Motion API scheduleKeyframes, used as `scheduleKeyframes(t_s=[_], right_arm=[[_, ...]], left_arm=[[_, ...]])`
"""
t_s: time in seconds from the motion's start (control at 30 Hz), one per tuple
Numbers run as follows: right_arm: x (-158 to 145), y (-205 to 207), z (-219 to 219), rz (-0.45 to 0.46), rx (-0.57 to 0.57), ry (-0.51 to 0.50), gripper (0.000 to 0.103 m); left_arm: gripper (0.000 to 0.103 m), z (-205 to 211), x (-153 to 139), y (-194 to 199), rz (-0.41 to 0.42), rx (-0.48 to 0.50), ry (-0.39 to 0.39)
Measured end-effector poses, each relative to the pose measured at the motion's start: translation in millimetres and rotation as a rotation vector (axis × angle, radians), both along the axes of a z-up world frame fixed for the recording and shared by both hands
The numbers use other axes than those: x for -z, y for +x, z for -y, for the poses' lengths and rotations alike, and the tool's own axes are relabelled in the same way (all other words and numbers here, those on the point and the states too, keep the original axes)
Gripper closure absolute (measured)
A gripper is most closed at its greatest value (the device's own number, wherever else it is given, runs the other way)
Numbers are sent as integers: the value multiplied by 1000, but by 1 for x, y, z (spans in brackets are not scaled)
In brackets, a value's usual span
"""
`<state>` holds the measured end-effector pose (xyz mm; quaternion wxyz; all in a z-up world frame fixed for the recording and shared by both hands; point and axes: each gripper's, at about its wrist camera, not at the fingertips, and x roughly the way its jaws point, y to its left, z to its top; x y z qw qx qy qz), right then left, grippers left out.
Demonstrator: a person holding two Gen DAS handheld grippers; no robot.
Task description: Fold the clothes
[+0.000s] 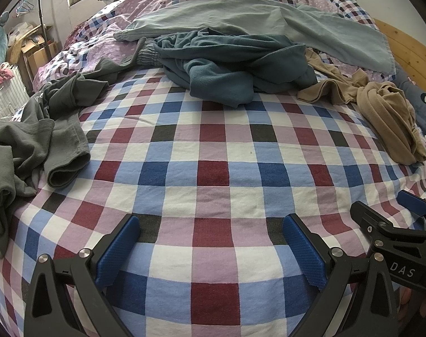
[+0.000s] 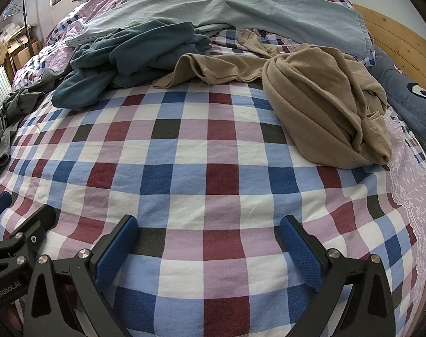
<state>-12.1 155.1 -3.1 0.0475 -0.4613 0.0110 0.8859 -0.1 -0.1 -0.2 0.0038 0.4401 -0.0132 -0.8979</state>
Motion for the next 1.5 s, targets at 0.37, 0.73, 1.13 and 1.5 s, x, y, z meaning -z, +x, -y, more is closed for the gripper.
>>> scheduleKeyframes(t_s=[0.37,0.73,1.13,1.5], right_arm=[[0,0,1,-1,0,-3,0],[2,-4,-8,1,0,-7,0],[-1,2,1,1,6,4,0],[0,2,1,3,4,-5,0]], left_arm=[[0,0,1,-1,0,-3,-1],[0,6,1,1,1,-2,-8],[0,-2,1,-1,0,-5,-22],[0,0,2,-3,3,-7,-12]])
